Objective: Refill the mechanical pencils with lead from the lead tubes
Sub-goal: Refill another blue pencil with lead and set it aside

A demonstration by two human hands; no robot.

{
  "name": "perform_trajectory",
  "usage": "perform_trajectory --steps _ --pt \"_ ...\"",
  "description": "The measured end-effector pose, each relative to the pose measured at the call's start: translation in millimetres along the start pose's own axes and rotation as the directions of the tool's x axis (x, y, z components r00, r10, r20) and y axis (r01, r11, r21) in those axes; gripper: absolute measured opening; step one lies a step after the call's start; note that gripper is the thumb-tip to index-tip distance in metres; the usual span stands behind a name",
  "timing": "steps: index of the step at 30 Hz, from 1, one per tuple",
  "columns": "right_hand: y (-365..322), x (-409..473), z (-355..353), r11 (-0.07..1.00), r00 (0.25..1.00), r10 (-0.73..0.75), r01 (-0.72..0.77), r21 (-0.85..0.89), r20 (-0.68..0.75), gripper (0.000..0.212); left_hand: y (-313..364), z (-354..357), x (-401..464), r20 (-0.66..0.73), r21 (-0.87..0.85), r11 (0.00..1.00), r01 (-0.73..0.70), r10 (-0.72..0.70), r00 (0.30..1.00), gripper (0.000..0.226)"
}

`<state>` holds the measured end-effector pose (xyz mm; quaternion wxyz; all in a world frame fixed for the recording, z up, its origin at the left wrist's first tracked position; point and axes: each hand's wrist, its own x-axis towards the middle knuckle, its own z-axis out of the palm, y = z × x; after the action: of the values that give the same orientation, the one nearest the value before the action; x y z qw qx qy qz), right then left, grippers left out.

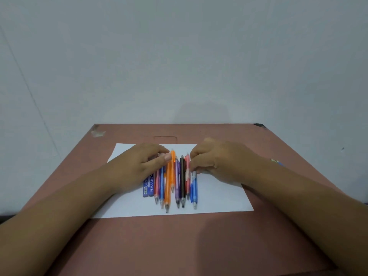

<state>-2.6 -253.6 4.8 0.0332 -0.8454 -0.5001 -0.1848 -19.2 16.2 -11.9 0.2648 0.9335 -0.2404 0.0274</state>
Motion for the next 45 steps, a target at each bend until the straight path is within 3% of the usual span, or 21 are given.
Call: perform_trajectory --steps 5,7,10,13,16,21,26,34,41,45 --pt "8.0 0.9 4.1 0.999 0.998 -0.027 0.026 -0.024 -0.052 0.017 -8.2 -0.5 -2.1 -0.033 -0.075 0.997 0.032 -0.035 0.999 0.066" --pt "13.2 6.1 5.5 0.998 0.996 0.061 -0.062 -0.012 -0.065 0.017 -8.6 -1.1 -2.6 -0.045 -0.099 0.995 0.03 -0.035 0.998 0.069" --pt "11.3 17.4 2.8 0.96 0.96 0.279 -0.278 0.037 -0.03 0.014 -4.8 -2.5 -3.6 -0.092 -0.161 0.987 -0.008 -0.007 0.996 0.056" --pt "-0.3 28.6 -2.1 0.87 0.89 0.456 -0.446 0.212 -0.001 0.019 -1.0 -4.0 -3.3 -0.139 -0.252 0.967 -0.039 0.003 0.99 0.036" --pt "-11.5 37.1 -1.9 0.704 0.809 0.587 -0.535 0.467 0.041 0.017 2.0 -2.6 -3.7 -0.212 -0.309 0.945 -0.104 0.038 0.977 0.032" --pt "-37.1 53.3 3.1 0.489 0.775 0.628 -0.463 0.739 0.069 0.014 8.0 -0.8 -1.6 -0.345 -0.345 0.927 -0.145 0.019 0.938 0.029" --pt "-47.2 54.8 9.0 0.491 0.777 0.629 -0.43 0.758 0.033 0.011 17.4 -3.4 -4.8 -0.379 -0.46 0.883 -0.094 -0.1 0.92 0.029" --pt "-45.9 40.0 -1.2 0.556 0.757 0.65 -0.414 0.721 -0.066 0.008 21.6 -3.8 -3.2 -0.397 -0.32 0.939 -0.124 -0.014 0.918 0.023" --pt "-46.0 32.7 -13.0 0.462 0.633 0.742 -0.244 0.853 -0.221 0.023 14.9 -3.0 -2.7 -0.462 -0.122 0.975 -0.188 0.112 0.88 0.017" --pt "-46.1 32.5 -16.2 0.439 0.599 0.762 -0.197 0.877 -0.247 0.015 11.8 -4.4 -1.4 -0.472 -0.057 0.98 -0.191 0.142 0.87 0.015"
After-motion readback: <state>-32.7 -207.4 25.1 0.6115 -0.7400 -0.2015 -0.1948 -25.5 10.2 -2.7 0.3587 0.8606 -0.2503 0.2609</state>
